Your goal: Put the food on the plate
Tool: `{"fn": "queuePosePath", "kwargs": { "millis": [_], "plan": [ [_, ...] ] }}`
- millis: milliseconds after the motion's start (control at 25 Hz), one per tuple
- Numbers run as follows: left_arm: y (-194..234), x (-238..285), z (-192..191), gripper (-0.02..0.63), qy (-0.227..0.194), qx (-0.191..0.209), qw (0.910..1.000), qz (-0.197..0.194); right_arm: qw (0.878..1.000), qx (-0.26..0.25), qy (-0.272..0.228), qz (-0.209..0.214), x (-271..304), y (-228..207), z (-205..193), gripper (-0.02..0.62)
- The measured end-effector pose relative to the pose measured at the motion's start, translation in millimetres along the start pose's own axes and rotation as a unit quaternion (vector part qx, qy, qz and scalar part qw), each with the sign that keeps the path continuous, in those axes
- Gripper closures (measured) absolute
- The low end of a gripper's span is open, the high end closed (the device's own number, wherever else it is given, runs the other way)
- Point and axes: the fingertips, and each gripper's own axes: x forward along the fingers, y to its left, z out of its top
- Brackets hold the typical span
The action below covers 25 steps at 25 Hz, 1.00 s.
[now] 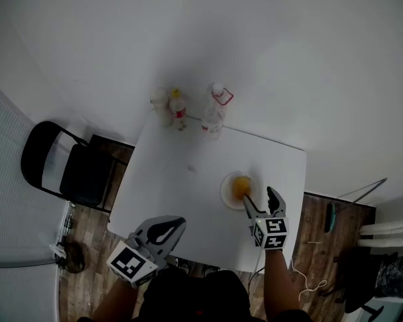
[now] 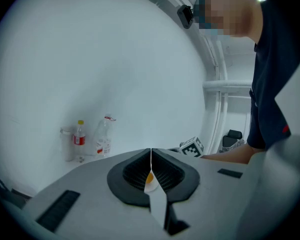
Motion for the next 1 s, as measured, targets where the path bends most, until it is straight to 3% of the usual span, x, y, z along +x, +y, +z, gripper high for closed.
{"fn": "queuePosePath", "kwargs": {
  "millis": [80, 160, 440, 800, 1000],
  "plan": [
    [-14, 5, 13, 0.581, -0.012, 0.015, 0.9997, -0.017, 0.999, 0.009, -0.047, -0.002, -39, 3, 32, 0.251],
    [-29, 10, 26, 0.581, -0.026, 0.028, 0.9987, -0.033, 0.996, 0.008, -0.091, -0.011, -77, 8, 60, 0.351],
    [-61, 19, 59, 0.581, -0.066, 0.056, 0.9941, -0.066, 0.977, 0.008, -0.206, -0.054, -177, 16, 119, 0.52],
    [-92, 22, 95, 0.581, -0.122, 0.088, 0.9836, -0.1, 0.958, -0.051, -0.277, -0.063, -254, 29, 177, 0.568],
    [-100, 21, 93, 0.581, -0.107, 0.096, 0.984, -0.106, 0.956, -0.049, -0.277, -0.077, -265, 24, 176, 0.568]
  ]
}}
